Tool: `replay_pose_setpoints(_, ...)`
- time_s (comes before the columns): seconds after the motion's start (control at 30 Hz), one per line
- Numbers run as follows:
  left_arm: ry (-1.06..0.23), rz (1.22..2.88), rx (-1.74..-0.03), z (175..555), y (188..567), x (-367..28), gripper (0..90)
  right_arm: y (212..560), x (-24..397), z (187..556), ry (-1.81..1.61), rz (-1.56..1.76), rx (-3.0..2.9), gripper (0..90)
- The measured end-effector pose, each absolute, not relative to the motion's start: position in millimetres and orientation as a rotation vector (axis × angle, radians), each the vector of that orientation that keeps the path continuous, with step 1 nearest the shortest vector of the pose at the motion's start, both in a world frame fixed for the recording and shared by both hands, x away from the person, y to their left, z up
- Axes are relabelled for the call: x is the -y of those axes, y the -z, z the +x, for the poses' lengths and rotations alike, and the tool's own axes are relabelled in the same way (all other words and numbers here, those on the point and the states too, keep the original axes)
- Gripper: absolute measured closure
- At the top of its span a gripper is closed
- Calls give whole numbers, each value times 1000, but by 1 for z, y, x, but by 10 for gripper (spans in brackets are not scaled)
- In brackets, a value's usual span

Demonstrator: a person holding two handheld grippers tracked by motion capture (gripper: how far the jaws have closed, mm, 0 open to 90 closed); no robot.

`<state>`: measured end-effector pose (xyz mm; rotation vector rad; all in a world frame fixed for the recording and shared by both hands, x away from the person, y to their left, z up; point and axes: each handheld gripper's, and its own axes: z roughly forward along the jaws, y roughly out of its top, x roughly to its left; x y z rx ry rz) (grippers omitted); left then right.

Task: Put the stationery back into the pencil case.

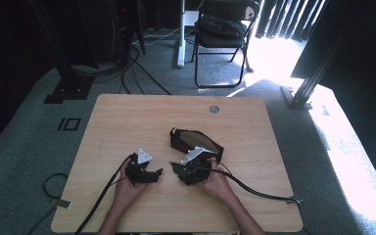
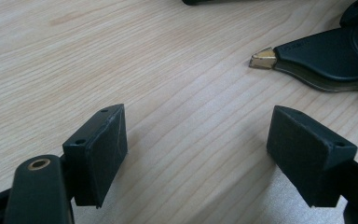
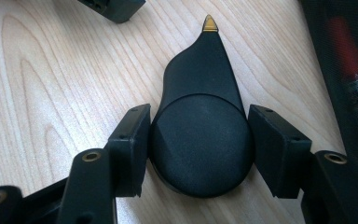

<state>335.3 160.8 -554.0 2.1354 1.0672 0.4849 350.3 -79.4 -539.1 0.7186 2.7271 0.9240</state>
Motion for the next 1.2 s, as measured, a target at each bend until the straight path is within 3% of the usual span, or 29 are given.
replay_pose_setpoints(1.2,-485,2136,-1067,335,554,-161,207,513,89,340,-1046,686,-2614,414)
